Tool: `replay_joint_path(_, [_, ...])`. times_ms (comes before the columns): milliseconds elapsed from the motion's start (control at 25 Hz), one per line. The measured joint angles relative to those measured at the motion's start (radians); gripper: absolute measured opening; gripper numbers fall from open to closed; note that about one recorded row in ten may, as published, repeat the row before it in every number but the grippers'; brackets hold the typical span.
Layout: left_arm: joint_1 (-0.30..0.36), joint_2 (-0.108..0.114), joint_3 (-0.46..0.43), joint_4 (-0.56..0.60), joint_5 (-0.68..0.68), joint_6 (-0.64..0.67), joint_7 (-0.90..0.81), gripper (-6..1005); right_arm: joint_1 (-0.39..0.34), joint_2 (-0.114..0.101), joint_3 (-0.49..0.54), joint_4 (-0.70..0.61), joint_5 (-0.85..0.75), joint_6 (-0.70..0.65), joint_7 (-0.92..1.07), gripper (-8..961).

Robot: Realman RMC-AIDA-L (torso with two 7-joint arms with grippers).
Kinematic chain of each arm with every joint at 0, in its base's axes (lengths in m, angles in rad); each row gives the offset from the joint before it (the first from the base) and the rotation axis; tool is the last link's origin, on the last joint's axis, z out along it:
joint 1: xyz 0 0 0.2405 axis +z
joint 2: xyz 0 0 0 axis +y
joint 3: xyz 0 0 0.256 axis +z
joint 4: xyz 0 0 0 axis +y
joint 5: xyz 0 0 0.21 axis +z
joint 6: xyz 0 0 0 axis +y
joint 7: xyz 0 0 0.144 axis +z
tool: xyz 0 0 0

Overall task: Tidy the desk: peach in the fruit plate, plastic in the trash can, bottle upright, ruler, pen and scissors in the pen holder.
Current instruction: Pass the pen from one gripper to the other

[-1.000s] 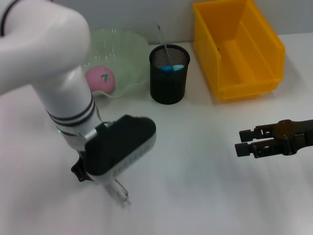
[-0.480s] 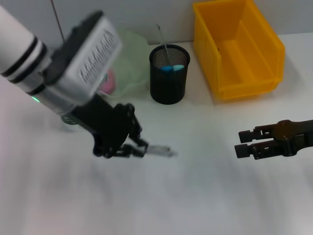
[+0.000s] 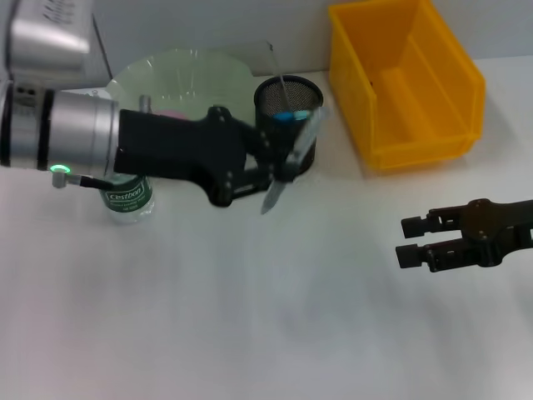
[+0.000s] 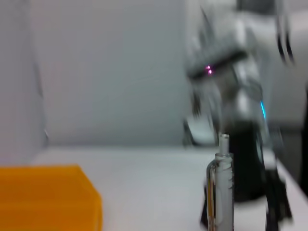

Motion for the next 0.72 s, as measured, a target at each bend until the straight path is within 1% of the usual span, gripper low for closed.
replay_joint_path(80, [0.032,-0.002,0.003,-0.018,-0.088,-0.001,-0.015,155,-0.002,0.001,-0.002,0.000,0.009,-0.002,-0.007,762])
replay_joint_path(120, [0.056,-0.005,0.010,-0.051,-0.168,-0.009,-0.014,155,-0.003,0.001,-0.002,0.000,0.014,-0.006,-0.010,762])
replay_joint_path(160, [0.056,-0.005,0.010,-0.051,-0.168,-0.009,-0.014,155,-0.003,0.001,-0.001,0.000,0.016,-0.012,-0.015,762])
replay_joint_path(280, [0.080,-0.007,0.043,-0.127,-0.274,-0.031,0.018,156,-0.003,0.001,0.003,-0.002,0.023,-0.025,-0.037,762])
replay_joint_path(320, [0.096,-0.008,0.072,-0.168,-0.336,-0.041,0.046,157,-0.003,0.001,0.003,-0.003,0.030,-0.031,-0.048,762])
replay_joint_path(360, [0.096,-0.008,0.072,-0.168,-0.336,-0.041,0.046,157,-0.003,0.001,0.003,-0.003,0.030,-0.031,-0.048,762])
replay_joint_path(400, [0.109,-0.008,0.101,-0.199,-0.390,-0.049,0.074,158,-0.004,0.001,0.004,-0.004,0.035,-0.035,-0.054,762])
replay_joint_path(440, [0.130,-0.008,0.162,-0.245,-0.485,-0.067,0.117,158,-0.005,0.000,0.009,-0.006,0.045,-0.046,-0.064,762])
replay_joint_path(480, [0.130,-0.008,0.162,-0.245,-0.485,-0.067,0.117,158,-0.005,0.000,0.009,-0.006,0.045,-0.046,-0.064,762])
replay_joint_path(640, [0.169,-0.010,0.317,-0.324,-0.701,-0.124,0.218,160,-0.018,-0.001,0.037,-0.011,0.078,-0.086,-0.084,762])
replay_joint_path(680, [0.195,-0.010,0.451,-0.353,-0.867,-0.170,0.287,160,-0.023,0.000,0.040,-0.012,0.086,-0.092,-0.091,762])
replay_joint_path(720, [0.195,-0.010,0.451,-0.353,-0.867,-0.170,0.287,161,-0.023,0.000,0.040,-0.012,0.086,-0.092,-0.091,762])
